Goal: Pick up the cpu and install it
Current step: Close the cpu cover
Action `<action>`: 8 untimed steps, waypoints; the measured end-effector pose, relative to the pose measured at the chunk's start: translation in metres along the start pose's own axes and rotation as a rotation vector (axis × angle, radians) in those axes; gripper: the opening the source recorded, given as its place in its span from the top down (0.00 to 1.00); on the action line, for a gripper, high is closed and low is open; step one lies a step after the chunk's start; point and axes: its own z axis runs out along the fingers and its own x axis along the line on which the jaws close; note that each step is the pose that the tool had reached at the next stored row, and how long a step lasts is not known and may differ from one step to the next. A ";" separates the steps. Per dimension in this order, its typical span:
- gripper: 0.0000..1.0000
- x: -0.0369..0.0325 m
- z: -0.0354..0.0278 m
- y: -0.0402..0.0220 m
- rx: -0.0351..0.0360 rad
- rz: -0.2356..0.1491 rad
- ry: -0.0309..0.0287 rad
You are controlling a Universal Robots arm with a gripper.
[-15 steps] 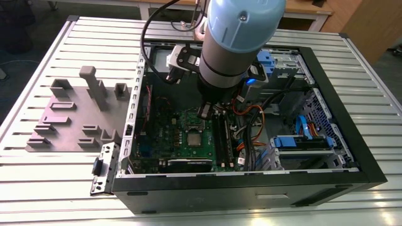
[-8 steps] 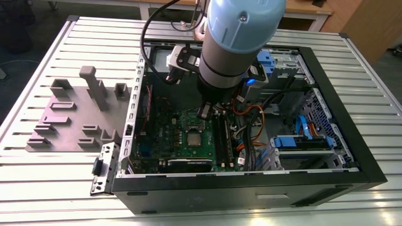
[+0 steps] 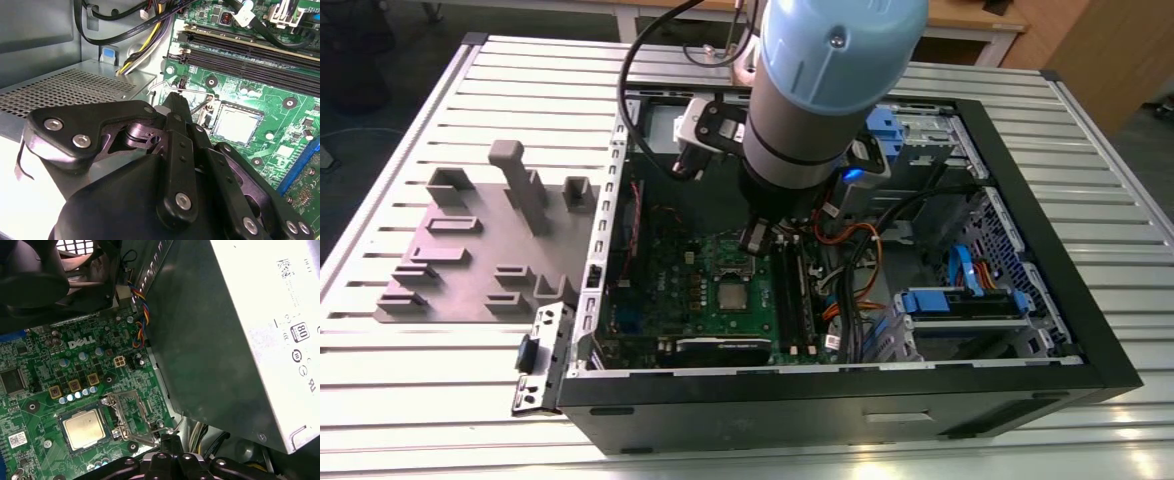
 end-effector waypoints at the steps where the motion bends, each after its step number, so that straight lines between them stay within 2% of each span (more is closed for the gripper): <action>1: 0.89 0.0003 -0.0001 -0.0001 0.0000 0.000 0.0000; 8: 0.89 0.0026 -0.0009 -0.0009 0.0000 0.000 -0.0001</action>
